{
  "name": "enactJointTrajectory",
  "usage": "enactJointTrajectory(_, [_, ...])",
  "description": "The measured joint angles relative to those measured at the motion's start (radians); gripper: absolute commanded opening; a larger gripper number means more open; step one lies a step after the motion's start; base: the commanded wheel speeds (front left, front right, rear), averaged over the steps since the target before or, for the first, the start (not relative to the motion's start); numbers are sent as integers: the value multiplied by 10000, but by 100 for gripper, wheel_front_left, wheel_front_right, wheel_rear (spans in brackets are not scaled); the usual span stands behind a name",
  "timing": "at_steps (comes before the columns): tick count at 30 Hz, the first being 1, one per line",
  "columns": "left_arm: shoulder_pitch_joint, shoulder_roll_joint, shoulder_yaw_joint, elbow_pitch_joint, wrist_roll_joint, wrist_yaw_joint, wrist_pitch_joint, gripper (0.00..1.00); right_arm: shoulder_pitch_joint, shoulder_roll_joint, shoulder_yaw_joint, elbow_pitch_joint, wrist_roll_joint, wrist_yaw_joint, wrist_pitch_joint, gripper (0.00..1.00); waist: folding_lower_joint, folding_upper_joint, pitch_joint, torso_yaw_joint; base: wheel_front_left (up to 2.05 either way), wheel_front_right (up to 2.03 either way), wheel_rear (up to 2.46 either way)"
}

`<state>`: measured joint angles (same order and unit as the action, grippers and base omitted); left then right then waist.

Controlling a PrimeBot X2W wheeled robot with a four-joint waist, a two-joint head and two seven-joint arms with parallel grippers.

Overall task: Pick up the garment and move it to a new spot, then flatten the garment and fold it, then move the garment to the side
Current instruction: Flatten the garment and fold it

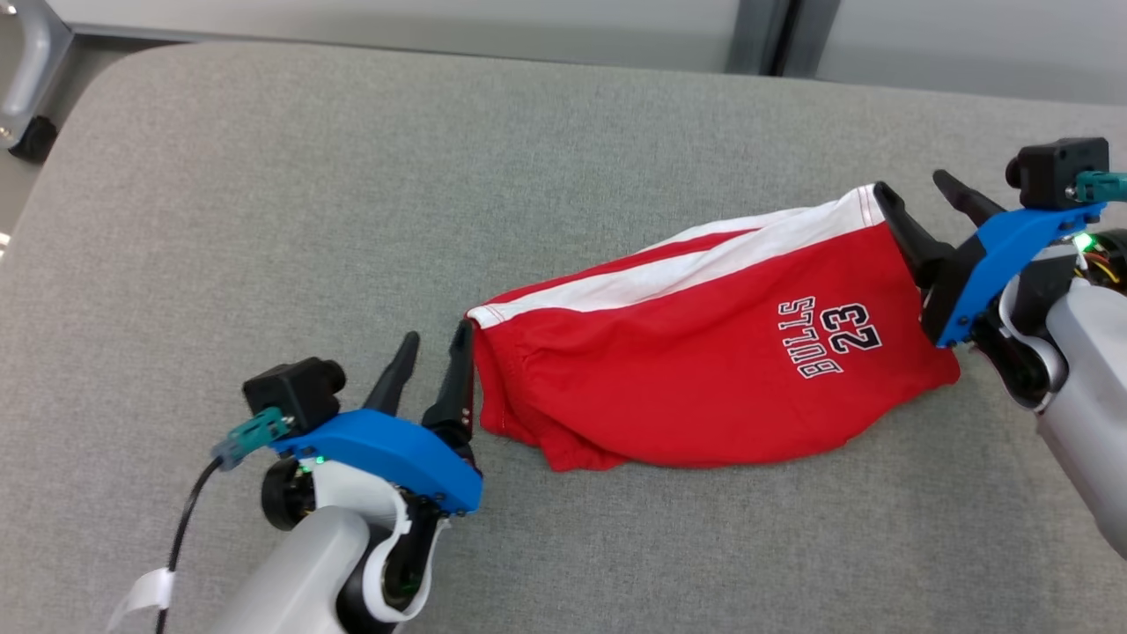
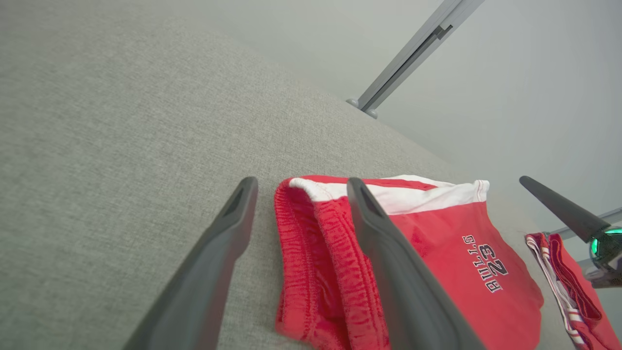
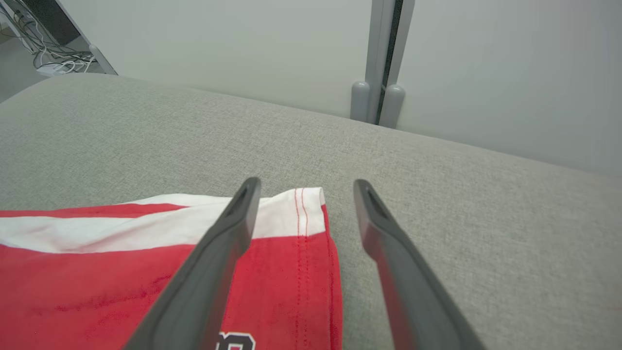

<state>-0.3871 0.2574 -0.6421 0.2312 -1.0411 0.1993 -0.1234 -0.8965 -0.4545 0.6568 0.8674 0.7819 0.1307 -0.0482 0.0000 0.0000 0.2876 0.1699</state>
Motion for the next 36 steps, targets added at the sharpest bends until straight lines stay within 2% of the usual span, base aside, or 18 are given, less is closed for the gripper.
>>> enactJointTrajectory(5, [264,617,182,-991,439,397,-397,100,336,-364,297,282,370,0,746,100,-1,-1,-386,37,0,0,0])
enactJointTrajectory(12, [495,1049,491,-1718,940,823,-899,100,895,-573,546,518,750,0,1448,100,-1,-1,-651,228,0,0,0])
enactJointTrajectory(18, [794,1143,884,-1687,1097,1034,-1170,100,1061,-416,654,986,830,0,1745,100,-1,-1,-556,480,0,0,0])
enactJointTrajectory(23, [1129,995,1283,-1561,1097,1085,-1302,100,994,-134,796,1411,711,-2,1858,100,0,-1,-393,649,0,0,0])
enactJointTrajectory(24, [1220,938,1375,-1538,1097,1083,-1310,100,967,-113,821,1453,679,-2,1879,89,0,-1,-372,670,0,0,0])
enactJointTrajectory(25, [1285,901,1452,-1517,1099,1083,-1336,100,933,-73,840,1480,663,-2,1881,49,0,-2,-353,687,0,0,0])
enactJointTrajectory(26, [1338,880,1496,-1511,1112,1068,-1338,100,889,-36,861,1505,662,-2,1883,35,0,-2,-338,695,0,0,0])
enactJointTrajectory(27, [1382,853,1538,-1499,1152,1030,-1342,100,845,-6,888,1536,648,-2,1881,29,0,-1,-327,695,0,0,0])
enactJointTrajectory(28, [1400,809,1599,-1494,1191,1020,-1352,100,806,25,924,1559,633,-2,1871,5,0,-1,-322,688,0,0,0])
enactJointTrajectory(29, [1404,784,1670,-1488,1220,997,-1352,100,789,54,941,1588,621,-2,1822,0,0,-1,-320,676,0,0,0])
enactJointTrajectory(36, [1431,629,1799,-1436,1789,890,-1381,100,750,399,842,1735,679,0,1057,0,1,-1,-405,416,0,0,0])
